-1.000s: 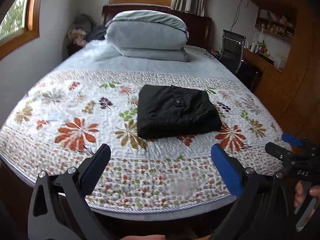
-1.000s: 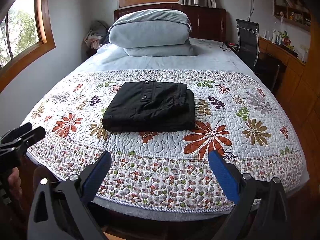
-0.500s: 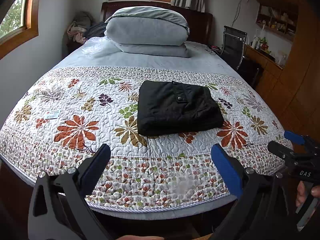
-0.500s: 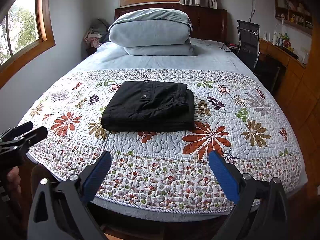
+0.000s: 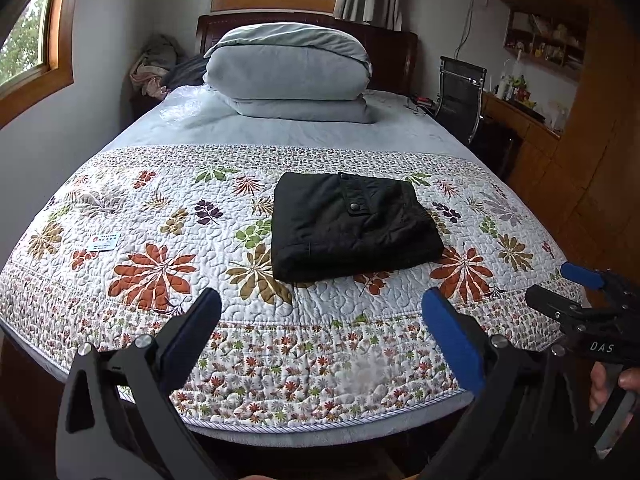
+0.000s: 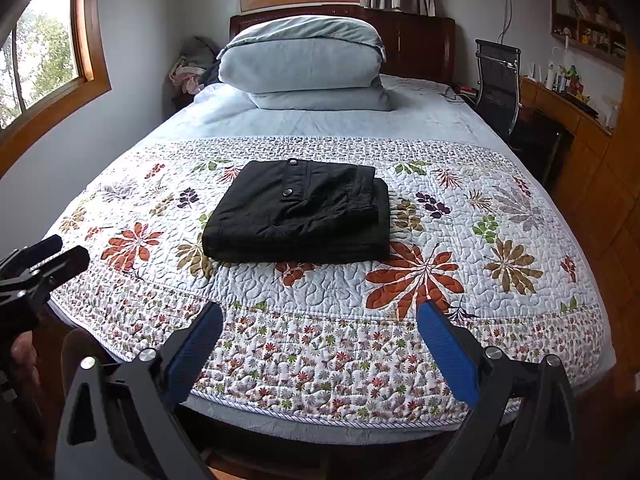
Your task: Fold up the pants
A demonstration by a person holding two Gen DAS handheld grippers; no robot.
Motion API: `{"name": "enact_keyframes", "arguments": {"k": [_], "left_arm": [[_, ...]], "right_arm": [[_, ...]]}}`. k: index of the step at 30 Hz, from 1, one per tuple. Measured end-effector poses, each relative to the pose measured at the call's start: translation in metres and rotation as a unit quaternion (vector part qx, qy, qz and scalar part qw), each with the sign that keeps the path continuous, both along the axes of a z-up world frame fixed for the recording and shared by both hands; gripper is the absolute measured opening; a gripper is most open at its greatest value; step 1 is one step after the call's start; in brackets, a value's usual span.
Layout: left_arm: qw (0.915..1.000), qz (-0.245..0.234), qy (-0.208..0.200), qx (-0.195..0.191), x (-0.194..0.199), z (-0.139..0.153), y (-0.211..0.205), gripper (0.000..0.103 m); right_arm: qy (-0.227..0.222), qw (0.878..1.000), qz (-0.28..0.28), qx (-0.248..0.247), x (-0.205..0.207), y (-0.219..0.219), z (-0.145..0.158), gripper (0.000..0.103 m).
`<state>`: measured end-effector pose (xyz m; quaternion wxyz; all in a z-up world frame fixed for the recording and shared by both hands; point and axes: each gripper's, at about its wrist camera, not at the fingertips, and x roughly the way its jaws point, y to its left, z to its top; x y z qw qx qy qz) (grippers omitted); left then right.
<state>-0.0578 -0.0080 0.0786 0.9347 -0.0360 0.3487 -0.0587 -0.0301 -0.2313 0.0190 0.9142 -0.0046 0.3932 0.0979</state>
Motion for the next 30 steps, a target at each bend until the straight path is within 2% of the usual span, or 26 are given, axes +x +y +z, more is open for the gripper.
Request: {"name": "enact_keyframes", "arguments": {"k": [21, 30], "left_arm": [[0.9999, -0.015, -0.006, -0.003, -0.0018, -0.0021, -0.0027, 0.1], [1.0, 0.002, 0.001, 0.002, 0.0008, -0.0026, -0.0006, 0.1]], "right_arm": [[0.003, 1.0, 0.0, -0.002, 0.0025, 0.0001, -0.0049, 0.098], [0.005, 1.0, 0.0, 0.0, 0.0036, -0.0013, -0.0073, 0.099]]}}
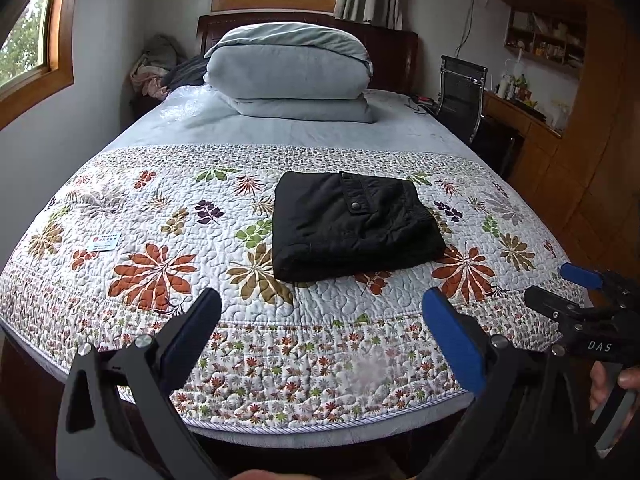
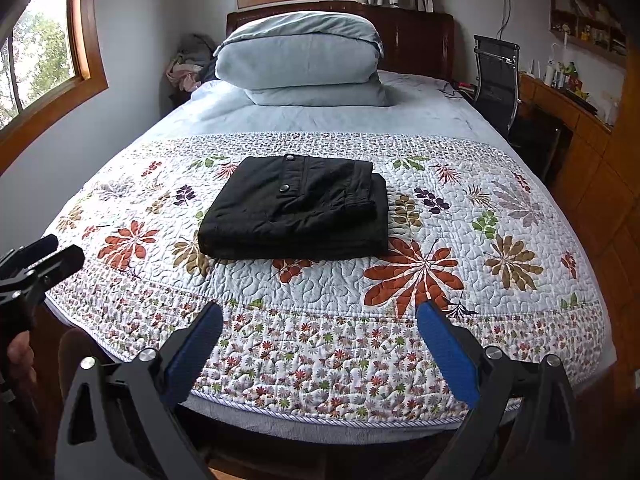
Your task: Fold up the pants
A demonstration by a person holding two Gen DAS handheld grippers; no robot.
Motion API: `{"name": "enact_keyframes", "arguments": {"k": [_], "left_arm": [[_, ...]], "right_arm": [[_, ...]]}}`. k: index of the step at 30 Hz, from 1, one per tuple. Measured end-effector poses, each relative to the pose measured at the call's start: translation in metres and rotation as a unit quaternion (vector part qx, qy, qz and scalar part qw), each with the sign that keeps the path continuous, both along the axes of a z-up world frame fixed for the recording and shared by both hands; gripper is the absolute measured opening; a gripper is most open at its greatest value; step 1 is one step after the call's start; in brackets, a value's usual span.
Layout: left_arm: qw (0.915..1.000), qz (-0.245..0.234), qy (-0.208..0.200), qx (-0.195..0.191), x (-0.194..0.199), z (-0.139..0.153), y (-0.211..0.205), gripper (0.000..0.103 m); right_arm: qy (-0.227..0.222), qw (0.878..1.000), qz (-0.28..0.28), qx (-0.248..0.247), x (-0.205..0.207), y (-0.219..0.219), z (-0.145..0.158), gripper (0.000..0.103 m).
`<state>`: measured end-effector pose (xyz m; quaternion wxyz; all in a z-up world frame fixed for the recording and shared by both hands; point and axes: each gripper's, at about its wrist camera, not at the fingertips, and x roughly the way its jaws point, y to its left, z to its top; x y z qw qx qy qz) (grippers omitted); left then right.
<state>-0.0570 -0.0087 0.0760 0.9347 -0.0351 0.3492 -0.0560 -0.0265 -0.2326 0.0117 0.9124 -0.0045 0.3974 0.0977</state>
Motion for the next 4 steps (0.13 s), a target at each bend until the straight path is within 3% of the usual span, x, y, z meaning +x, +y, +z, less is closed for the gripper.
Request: {"name": "enact_keyframes", "arguments": {"k": [4], "left_arm": [[1.0, -0.001, 0.001, 0.001, 0.0, -0.0003, -0.0003, 0.1]], "right_arm": [[0.0, 1.0, 0.0, 0.0, 0.0002, -0.0007, -0.0006, 0.099]]}}
